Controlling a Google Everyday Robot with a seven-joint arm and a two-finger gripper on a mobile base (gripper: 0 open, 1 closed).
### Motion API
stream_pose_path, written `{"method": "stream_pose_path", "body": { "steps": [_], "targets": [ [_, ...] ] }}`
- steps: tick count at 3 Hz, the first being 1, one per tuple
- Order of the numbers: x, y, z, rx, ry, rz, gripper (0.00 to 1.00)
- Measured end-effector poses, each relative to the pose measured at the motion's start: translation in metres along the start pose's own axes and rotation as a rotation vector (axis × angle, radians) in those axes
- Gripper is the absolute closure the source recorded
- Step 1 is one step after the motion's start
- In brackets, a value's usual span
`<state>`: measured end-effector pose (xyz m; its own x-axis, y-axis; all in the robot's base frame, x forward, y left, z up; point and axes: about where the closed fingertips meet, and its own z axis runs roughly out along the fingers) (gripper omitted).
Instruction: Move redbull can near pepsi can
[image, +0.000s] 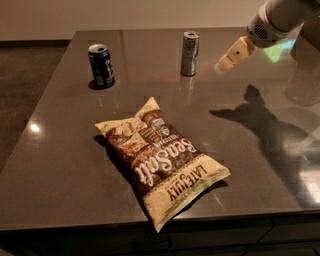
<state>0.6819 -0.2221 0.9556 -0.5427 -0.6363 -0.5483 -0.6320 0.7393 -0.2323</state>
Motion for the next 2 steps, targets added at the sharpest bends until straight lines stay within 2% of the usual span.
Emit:
{"method": "stream_pose_path", "body": {
  "steps": [2],
  "targets": [
    [-0.039,-0.007,0.056,-0.006,-0.067,0.050,0.00]
  ]
}}
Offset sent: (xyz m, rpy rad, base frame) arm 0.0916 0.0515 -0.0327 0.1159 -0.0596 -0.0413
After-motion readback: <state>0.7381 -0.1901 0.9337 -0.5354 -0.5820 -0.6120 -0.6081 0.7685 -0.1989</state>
